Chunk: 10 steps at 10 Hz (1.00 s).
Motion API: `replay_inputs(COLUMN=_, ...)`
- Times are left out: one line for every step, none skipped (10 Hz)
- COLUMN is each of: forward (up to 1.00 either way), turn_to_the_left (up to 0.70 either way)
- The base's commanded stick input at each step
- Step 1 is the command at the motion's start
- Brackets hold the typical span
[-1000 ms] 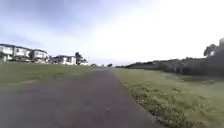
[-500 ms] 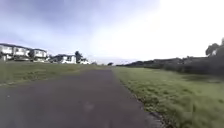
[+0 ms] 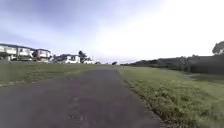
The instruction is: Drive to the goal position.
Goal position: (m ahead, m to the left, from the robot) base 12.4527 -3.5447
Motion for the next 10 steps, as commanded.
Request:
replay_inputs(forward=1.0, turn_to_the_left=0.21)
replay_inputs(forward=1.0, turn_to_the_left=0.16)
replay_inputs(forward=1.0, turn_to_the_left=0.1)
replay_inputs(forward=1.0, turn_to_the_left=0.04)
replay_inputs(forward=1.0, turn_to_the_left=0.04)
replay_inputs(forward=1.0, turn_to_the_left=0.21)
replay_inputs(forward=1.0, turn_to_the_left=0.27)
replay_inputs(forward=1.0, turn_to_the_left=0.27)
replay_inputs(forward=1.0, turn_to_the_left=0.27)
replay_inputs(forward=1.0, turn_to_the_left=0.27)
